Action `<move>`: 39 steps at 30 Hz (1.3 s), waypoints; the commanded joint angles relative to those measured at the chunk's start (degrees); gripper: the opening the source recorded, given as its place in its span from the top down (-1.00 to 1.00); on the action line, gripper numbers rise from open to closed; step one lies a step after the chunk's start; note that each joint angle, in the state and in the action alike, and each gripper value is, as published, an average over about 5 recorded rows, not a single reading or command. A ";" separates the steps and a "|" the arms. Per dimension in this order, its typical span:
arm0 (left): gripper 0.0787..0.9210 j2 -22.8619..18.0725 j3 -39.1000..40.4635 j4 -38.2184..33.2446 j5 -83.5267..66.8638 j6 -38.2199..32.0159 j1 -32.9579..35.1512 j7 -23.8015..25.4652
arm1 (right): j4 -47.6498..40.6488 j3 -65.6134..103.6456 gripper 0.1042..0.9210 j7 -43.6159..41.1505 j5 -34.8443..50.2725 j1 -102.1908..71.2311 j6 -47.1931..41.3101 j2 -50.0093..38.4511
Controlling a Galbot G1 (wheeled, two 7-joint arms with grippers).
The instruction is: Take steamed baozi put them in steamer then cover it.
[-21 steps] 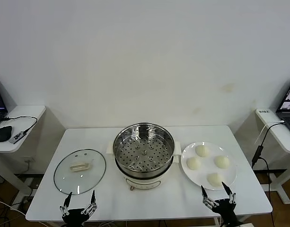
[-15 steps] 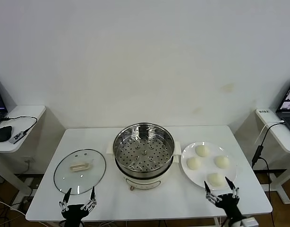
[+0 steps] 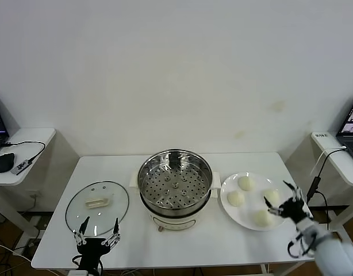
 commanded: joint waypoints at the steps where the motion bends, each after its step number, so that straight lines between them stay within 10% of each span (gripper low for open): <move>1: -0.77 -0.14 -0.06 -0.55 4.17 1.50 -0.35 1.40 | -12.45 -17.94 -0.76 -15.33 -9.71 25.49 -1.27 -19.35; 16: -0.77 -0.79 -0.53 -0.07 4.94 1.59 0.26 0.85 | -33.19 -73.30 -0.76 -37.14 -2.66 74.52 3.64 -14.61; 39: -0.77 -0.69 -0.92 0.14 4.94 0.66 -0.63 1.29 | -54.48 -77.59 -0.76 -37.12 -5.40 75.44 5.22 4.21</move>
